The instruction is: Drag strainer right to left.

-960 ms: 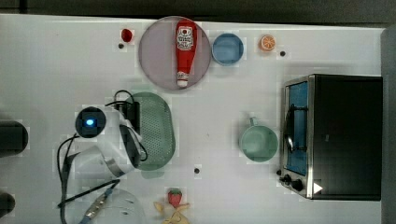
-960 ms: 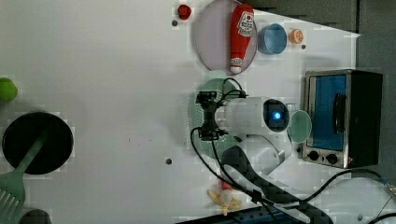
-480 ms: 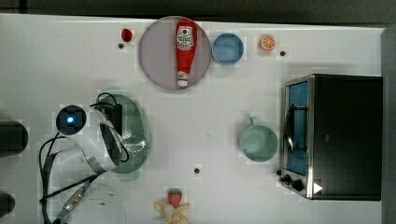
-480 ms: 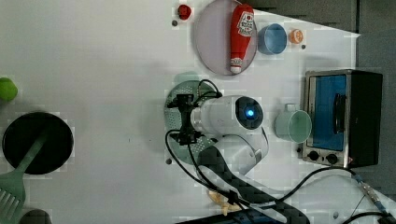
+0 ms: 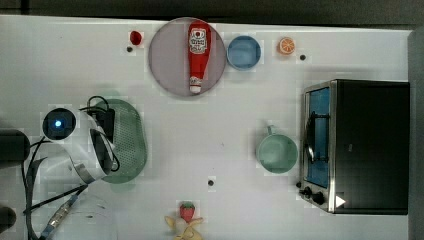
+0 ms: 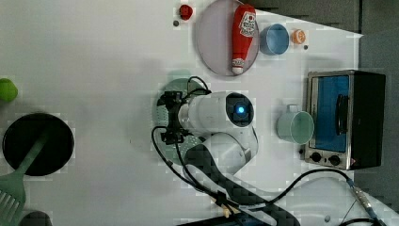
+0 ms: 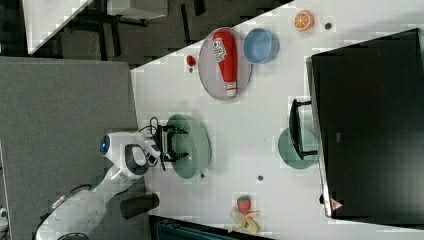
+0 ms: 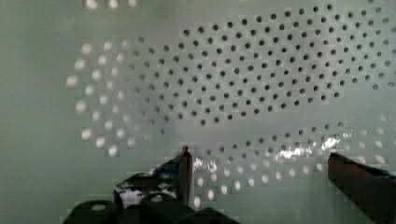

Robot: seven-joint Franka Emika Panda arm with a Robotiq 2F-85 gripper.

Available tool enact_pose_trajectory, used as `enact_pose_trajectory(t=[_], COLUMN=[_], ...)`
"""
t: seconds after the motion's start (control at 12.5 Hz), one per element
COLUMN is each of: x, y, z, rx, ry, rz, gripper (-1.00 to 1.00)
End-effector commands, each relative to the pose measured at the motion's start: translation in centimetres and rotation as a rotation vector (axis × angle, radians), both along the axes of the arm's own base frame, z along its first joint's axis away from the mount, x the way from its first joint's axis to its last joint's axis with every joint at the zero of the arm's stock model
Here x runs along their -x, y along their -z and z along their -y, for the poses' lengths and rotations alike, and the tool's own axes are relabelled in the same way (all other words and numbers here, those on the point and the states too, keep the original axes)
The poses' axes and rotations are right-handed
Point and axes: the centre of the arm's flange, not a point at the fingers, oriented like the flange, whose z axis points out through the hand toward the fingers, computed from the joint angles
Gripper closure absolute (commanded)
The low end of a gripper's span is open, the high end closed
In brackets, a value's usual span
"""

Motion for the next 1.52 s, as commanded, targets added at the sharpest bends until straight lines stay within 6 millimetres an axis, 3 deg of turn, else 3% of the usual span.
enact_pose_trajectory(t=[0.08, 0.8, 1.04, 1.28, 1.52], x=[1.1, 1.4, 1.1, 0.4, -1.8], y=[-1.0, -1.1, -1.6, -5.4, -12.5], z=[-2.8, -7.1, -7.7, -6.8, -2.6], rx=[-0.022, -0.061, -0.068, -0.056, -0.03], ry=[0.007, 0.065, 0.047, -0.156, -0.369], rz=[-0.004, 0.006, 0.027, 0.05, 0.063], gripper=[-1.0, -1.0, -1.0, -1.0, -1.0])
